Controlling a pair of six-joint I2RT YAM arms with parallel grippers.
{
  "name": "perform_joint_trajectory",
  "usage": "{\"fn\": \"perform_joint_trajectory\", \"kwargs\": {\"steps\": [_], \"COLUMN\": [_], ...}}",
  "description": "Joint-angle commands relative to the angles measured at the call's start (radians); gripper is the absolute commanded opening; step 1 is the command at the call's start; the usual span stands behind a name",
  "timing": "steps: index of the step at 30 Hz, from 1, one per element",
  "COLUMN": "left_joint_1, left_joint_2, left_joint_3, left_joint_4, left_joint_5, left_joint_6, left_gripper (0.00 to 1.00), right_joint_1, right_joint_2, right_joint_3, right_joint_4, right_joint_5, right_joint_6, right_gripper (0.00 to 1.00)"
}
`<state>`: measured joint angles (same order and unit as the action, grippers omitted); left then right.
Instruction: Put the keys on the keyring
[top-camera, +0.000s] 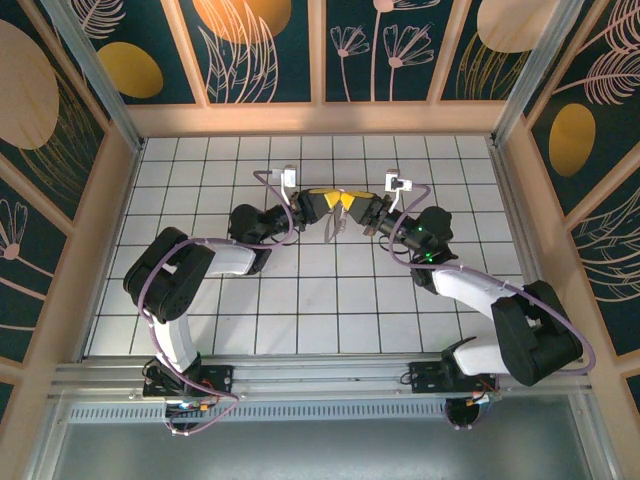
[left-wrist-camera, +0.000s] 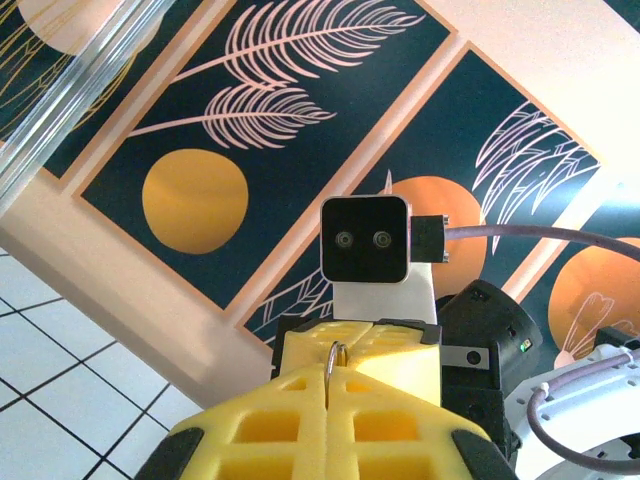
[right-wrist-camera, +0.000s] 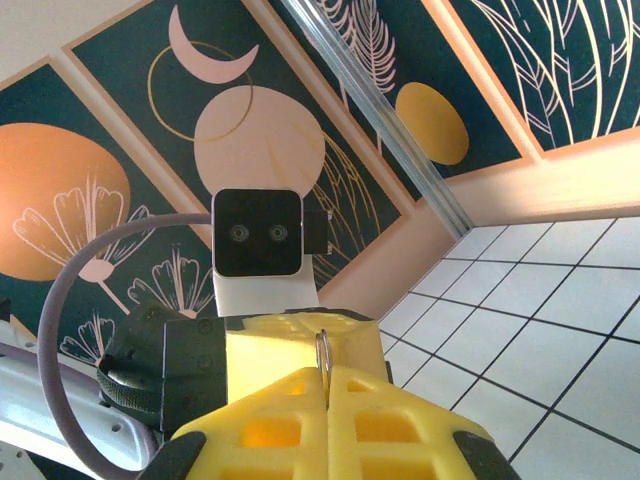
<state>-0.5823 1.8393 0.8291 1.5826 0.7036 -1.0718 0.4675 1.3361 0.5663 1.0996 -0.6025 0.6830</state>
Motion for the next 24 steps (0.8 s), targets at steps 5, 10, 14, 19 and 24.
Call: {"fn": "perform_joint_trajectory", "kwargs": {"steps": [5, 10, 14, 19, 24], "left_joint_1": [0.006, 0.038, 0.077, 0.114, 0.123], "left_joint_2": [-0.046, -0.065, -0.081, -0.105, -0.154], "left_joint_3": [-0.021, -0.021, -0.017, 0.018, 0.073], "left_joint_4": [0.020, 0.008, -0.054, -0.188, -0.382], "left_joint_5": [-0.050, -0.046, -0.024, 0.061, 0.114], "left_joint_6": [0.058, 0.067, 0.098, 0.182, 0.323], "left_gripper": [0.11, 0.22, 0.25, 0.26, 0.27], "right_joint_1": [-0.019, -0.067, -0.091, -0.109, -0.126], "right_joint_2": [-0.030, -0.018, -0.001, 0.025, 0.074], "right_joint_3": [0.033, 0.073, 0.126, 0.206, 0.300], "right_joint_4": [-0.060, -0.126, -0.199, -0.336, -0.436], "right_joint_5": [-0.020, -0.084, -0.160, -0.227, -0.307], "right_joint_6": [-0.054, -0.062, -0.097, -0.185, -0.256], "right_gripper": [0.00, 0.00, 0.00, 0.00, 0.00]}}
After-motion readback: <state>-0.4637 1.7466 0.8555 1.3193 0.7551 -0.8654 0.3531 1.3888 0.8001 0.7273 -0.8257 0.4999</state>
